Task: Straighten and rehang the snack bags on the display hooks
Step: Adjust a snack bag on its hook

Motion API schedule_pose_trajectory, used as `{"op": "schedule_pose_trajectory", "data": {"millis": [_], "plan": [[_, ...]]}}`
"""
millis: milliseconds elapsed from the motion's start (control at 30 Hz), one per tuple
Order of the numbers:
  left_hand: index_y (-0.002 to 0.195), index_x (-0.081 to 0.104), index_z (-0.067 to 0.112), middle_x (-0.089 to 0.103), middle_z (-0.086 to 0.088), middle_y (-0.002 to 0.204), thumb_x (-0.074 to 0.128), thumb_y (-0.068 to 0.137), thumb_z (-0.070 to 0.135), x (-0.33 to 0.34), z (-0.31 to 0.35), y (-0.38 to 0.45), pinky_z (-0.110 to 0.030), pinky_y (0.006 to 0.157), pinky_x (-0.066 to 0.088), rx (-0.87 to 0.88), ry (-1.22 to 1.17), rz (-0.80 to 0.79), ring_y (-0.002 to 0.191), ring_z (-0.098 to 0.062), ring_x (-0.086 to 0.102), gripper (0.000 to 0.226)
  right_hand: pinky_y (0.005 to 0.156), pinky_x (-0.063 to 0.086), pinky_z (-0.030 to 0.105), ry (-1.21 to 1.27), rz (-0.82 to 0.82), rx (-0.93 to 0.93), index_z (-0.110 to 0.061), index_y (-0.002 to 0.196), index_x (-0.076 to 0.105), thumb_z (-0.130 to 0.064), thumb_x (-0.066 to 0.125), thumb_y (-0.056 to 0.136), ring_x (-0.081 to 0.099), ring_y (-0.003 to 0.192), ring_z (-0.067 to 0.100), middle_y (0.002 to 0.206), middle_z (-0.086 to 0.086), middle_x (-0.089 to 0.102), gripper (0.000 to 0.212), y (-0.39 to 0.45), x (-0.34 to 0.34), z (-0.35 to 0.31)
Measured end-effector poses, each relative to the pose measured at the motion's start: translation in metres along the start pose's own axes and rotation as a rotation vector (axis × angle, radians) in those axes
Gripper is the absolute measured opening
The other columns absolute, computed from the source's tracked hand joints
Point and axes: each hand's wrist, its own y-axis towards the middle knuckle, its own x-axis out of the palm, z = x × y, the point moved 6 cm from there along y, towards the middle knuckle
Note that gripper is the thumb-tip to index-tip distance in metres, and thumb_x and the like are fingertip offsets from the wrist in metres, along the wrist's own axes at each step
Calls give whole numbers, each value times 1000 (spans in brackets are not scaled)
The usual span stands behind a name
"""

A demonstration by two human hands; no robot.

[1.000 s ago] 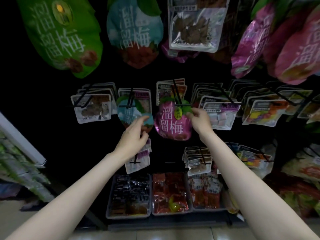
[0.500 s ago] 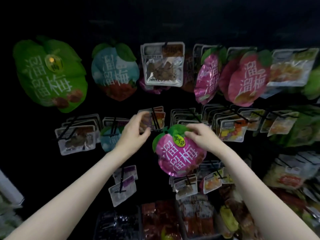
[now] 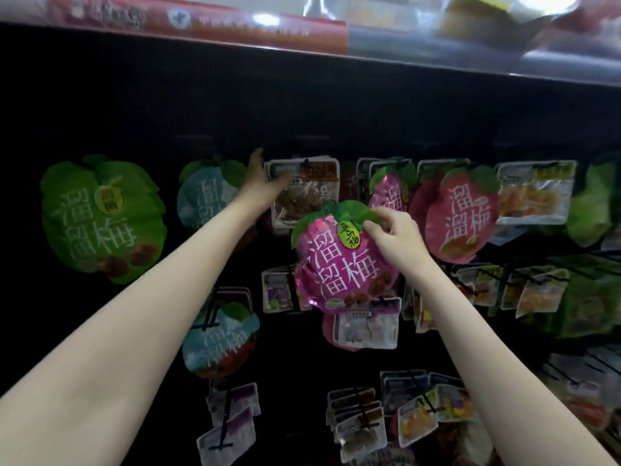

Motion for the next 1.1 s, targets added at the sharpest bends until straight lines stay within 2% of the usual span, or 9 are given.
{"op": "schedule_pose_trajectory", "data": {"millis": [100,167,233,400,633,733,900,967,1100], "plan": [[130,43,9,54,-5,118,65,86,21,0,0,2,-12,71,43,-45,-131,57,109,-14,53,50,80,49,31,47,-19,46,-8,111,64,-12,52,94,61,90,18,97,5,67,22,3,-4,8],[112,55,10,57,5,88,66,85,15,-1,5,-2,-3,52,39,30,-145,58,76,7,57,29,79,48,29,33,-9,54,-8,111,65,-12,53,94,60,90,17,94,2,65,22,6,-10,13],[104,61,8,56,10,76,64,86,11,-1,9,-4,-2,49,38,80,-158,36,57,14,54,19,79,48,31,24,8,67,-9,111,65,-13,53,93,61,91,18,93,1,64,22,10,-15,17],[95,65,10,60,8,78,65,85,12,-8,21,-4,-8,56,43,144,-27,29,72,-4,56,10,84,50,36,34,23,92,-10,108,66,-13,53,93,62,93,21,94,2,65,20,14,-17,19],[114,65,12,45,-7,138,63,87,19,-10,22,3,-23,94,33,240,244,-67,127,-19,41,27,77,47,30,40,18,96,-8,111,64,-13,52,93,58,88,17,94,3,63,22,15,-15,15],[120,61,11,46,-11,139,56,92,18,6,19,5,-34,101,37,204,237,-182,126,-24,44,30,79,47,31,62,12,105,-8,111,64,-13,53,94,59,91,18,96,3,63,22,15,-12,14],[116,60,4,59,-13,118,51,94,17,18,17,-7,-26,81,41,184,118,-46,110,-27,56,27,83,48,34,52,3,95,-7,112,64,-12,53,93,59,93,19,93,0,62,22,14,-11,8],[119,58,5,52,-14,127,51,94,18,21,16,-10,-27,89,37,249,300,-4,119,-28,47,29,81,44,30,53,12,98,-6,117,62,-12,52,94,57,94,16,96,0,61,26,13,-14,7],[126,55,17,14,-8,155,49,94,32,17,17,-8,-41,114,11,261,552,6,143,-30,2,35,83,43,28,43,23,104,-5,121,60,-13,52,94,57,98,18,104,5,63,29,12,-19,8]]}}
